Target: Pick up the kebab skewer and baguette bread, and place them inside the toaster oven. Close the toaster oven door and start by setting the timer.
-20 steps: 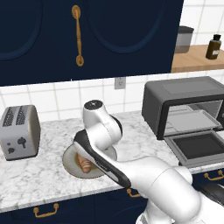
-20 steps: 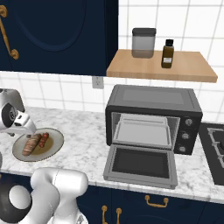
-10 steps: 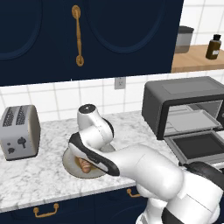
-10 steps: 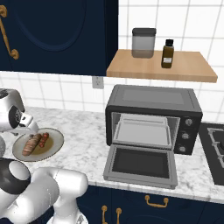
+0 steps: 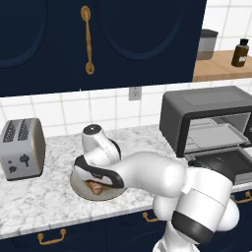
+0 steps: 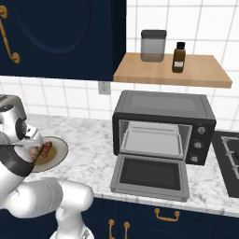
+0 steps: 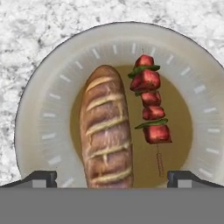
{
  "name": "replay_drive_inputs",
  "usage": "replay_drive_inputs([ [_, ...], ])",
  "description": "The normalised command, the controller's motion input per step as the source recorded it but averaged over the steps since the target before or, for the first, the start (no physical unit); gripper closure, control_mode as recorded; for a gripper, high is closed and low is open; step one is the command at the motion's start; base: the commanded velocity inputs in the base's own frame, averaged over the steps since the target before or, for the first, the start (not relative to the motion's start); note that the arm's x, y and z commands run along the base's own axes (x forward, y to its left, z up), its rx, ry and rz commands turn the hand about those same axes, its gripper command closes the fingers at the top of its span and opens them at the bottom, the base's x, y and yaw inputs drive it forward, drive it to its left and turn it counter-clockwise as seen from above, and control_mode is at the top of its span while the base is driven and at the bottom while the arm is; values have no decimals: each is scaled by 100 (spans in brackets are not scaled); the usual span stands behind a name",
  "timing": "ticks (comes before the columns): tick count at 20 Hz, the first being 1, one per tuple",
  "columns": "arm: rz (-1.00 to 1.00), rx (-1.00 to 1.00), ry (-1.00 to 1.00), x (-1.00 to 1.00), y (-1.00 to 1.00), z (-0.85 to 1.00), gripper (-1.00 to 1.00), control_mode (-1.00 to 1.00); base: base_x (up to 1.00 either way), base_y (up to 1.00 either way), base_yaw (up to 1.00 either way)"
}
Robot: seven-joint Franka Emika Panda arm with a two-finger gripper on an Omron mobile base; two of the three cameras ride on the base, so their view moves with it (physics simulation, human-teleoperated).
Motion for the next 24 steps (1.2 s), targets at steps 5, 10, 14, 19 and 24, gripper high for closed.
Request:
replay_drive_inputs([
  [5, 0, 1, 0, 14, 0, -33, -100, -100, 0, 0, 0],
  [10, 0, 0, 0, 9, 1, -33, -100, -100, 0, 0, 0],
  [14, 0, 0, 0, 11, 7, -22, -100, -100, 0, 0, 0],
  [19, 0, 0, 0, 7, 2, -22, -100, -100, 0, 0, 0],
  [24, 0, 0, 0, 0, 2, -19, -100, -100, 0, 0, 0],
])
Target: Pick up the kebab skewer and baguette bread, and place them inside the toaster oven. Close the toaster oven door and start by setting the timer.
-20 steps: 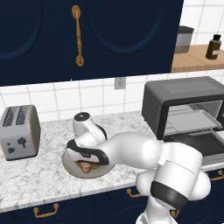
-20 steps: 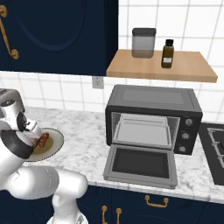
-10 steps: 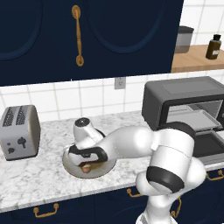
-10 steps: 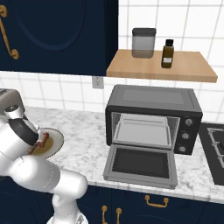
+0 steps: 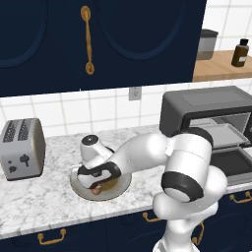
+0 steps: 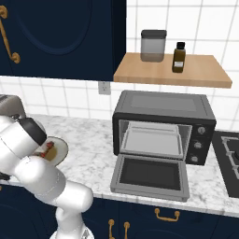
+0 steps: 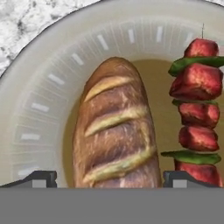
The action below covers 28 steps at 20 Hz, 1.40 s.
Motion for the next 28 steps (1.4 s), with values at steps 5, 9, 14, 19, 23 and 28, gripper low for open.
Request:
replay_drive_inputs([
  [5, 0, 0, 0, 0, 1, -14, 100, -100, 0, 0, 0],
  [9, 0, 0, 0, 0, 0, -5, 100, -100, 0, 0, 0],
  [14, 0, 2, 0, -1, -3, 9, 100, -100, 0, 0, 0],
  [19, -7, 10, -2, -11, -47, 59, 100, -100, 0, 0, 0],
  [23, -19, 11, 0, -22, -92, 43, 100, -100, 0, 0, 0],
  [28, -26, 11, 0, -20, -100, 27, 100, -100, 0, 0, 0],
])
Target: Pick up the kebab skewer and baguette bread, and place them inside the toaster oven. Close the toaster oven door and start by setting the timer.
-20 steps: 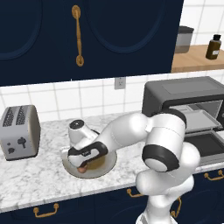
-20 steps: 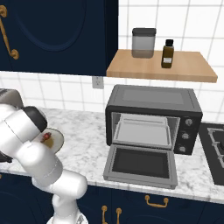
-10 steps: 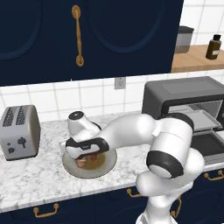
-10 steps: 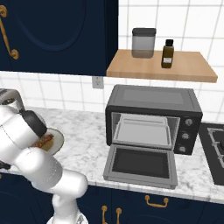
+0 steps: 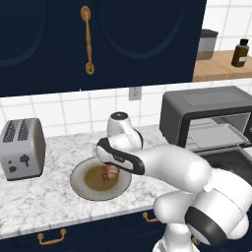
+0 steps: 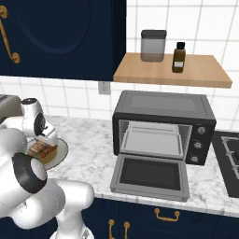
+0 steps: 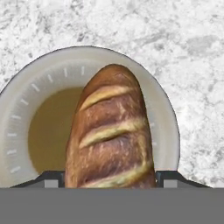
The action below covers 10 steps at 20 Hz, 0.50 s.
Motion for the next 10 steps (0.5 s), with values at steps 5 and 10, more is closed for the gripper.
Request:
replay_drive_inputs([
  [5, -33, 8, 0, -4, -89, 20, 100, -100, 0, 0, 0],
  [10, -36, 6, 0, 0, -67, 23, 100, -100, 0, 0, 0],
])
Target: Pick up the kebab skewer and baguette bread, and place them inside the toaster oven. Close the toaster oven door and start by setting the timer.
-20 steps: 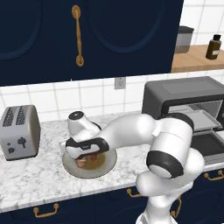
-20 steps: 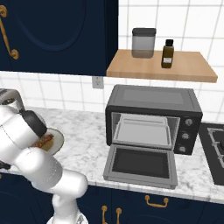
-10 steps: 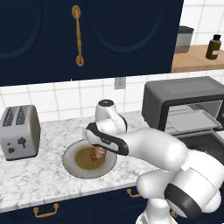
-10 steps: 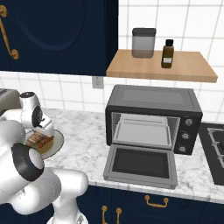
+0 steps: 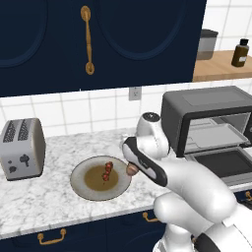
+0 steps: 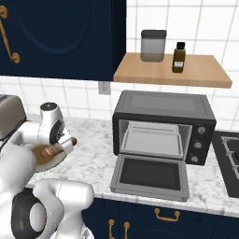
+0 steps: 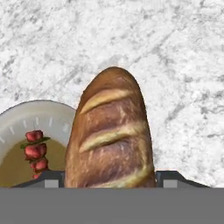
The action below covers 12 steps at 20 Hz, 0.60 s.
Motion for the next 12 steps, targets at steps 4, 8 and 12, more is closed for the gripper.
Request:
replay_drive_inputs([
  [4, -37, 9, 0, -1, -60, 48, 100, -100, 0, 0, 0],
  [8, -38, 9, 0, -1, -46, 44, 100, -100, 0, 0, 0],
  [12, -33, 10, 0, -13, -54, 26, 100, -100, 0, 0, 0],
])
